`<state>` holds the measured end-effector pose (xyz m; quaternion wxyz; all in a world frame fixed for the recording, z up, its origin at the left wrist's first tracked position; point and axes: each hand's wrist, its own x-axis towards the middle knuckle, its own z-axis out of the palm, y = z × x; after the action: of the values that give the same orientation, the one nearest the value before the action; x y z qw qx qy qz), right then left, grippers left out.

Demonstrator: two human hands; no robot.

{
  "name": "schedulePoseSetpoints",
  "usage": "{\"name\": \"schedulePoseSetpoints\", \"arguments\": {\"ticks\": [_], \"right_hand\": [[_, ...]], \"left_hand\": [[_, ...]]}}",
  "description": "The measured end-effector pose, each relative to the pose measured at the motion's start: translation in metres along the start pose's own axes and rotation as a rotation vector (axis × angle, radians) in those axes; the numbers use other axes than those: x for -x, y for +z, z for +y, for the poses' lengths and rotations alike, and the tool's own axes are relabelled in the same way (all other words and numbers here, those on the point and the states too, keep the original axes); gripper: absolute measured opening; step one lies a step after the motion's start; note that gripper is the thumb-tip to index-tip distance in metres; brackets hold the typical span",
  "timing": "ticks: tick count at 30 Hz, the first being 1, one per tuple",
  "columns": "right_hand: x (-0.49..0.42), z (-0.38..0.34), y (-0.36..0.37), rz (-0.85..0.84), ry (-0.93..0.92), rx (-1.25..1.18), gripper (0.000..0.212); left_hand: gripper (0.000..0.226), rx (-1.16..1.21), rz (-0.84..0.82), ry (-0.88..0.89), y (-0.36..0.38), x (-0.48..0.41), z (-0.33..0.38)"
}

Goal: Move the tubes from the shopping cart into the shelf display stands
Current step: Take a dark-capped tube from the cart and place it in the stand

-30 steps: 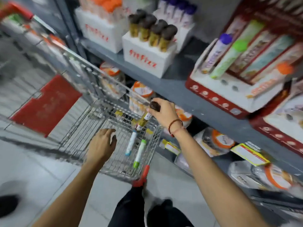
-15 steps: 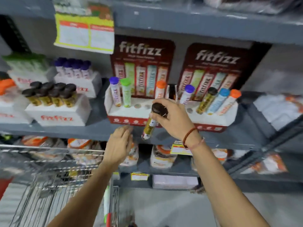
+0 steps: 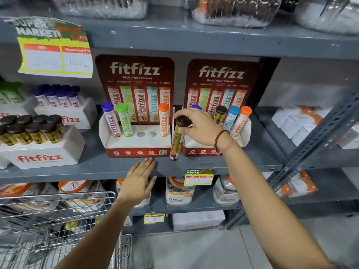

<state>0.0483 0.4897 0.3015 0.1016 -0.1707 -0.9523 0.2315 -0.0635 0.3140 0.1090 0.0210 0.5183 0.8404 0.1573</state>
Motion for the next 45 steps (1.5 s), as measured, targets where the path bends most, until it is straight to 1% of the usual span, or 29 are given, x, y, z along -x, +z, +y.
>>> {"name": "schedulePoseSetpoints", "arguments": {"ticks": [3, 6, 8, 10, 14, 17, 23, 26, 31, 37, 40, 43, 44, 45], "right_hand": [[-0.011, -0.004, 0.001, 0.029, 0.0, -0.018, 0.034], [-0.022, -0.011, 0.005, 0.111, 0.025, -0.061, 0.03], [-0.028, -0.017, 0.01, 0.136, 0.024, -0.084, 0.028], [-0.033, -0.022, 0.015, 0.112, -0.007, -0.062, 0.029], [-0.042, -0.031, 0.019, 0.048, -0.089, 0.016, 0.025], [-0.05, -0.035, 0.017, 0.005, -0.126, 0.063, 0.023], [-0.067, -0.042, 0.019, 0.042, -0.18, 0.088, 0.012], [-0.075, -0.045, 0.019, 0.017, -0.2, 0.138, 0.017], [-0.084, -0.047, 0.015, -0.043, -0.19, 0.193, 0.039], [-0.095, -0.047, 0.019, -0.009, -0.19, 0.176, 0.026], [-0.1, -0.049, 0.024, 0.014, -0.193, 0.139, 0.028], [-0.108, -0.051, 0.031, 0.012, -0.187, 0.126, 0.031], [-0.11, -0.051, 0.034, 0.007, -0.184, 0.132, 0.032], [-0.113, -0.051, 0.036, 0.005, -0.182, 0.143, 0.033]], "left_hand": [[0.067, -0.001, 0.01, 0.012, -0.001, 0.001, -0.003], [0.07, -0.011, 0.034, -0.003, -0.002, 0.003, -0.008], [0.071, -0.021, 0.041, -0.01, -0.003, 0.005, -0.012], [0.068, -0.031, 0.041, -0.014, -0.002, 0.007, -0.016], [0.054, -0.033, 0.04, -0.015, -0.001, 0.009, -0.023], [0.052, -0.035, 0.042, -0.01, 0.0, 0.009, -0.026], [0.052, -0.033, 0.054, -0.019, 0.004, 0.008, -0.028], [0.052, -0.038, 0.049, -0.019, 0.004, 0.007, -0.03], [0.055, -0.057, 0.035, -0.009, 0.004, 0.007, -0.03], [0.059, -0.098, 0.041, -0.025, 0.005, 0.015, -0.038], [0.064, -0.135, 0.036, -0.049, 0.004, 0.018, -0.047], [0.082, -0.139, 0.02, -0.051, 0.002, 0.02, -0.052], [0.084, -0.134, 0.018, -0.051, 0.001, 0.02, -0.052], [0.08, -0.128, 0.019, -0.056, 0.001, 0.02, -0.052]]}}
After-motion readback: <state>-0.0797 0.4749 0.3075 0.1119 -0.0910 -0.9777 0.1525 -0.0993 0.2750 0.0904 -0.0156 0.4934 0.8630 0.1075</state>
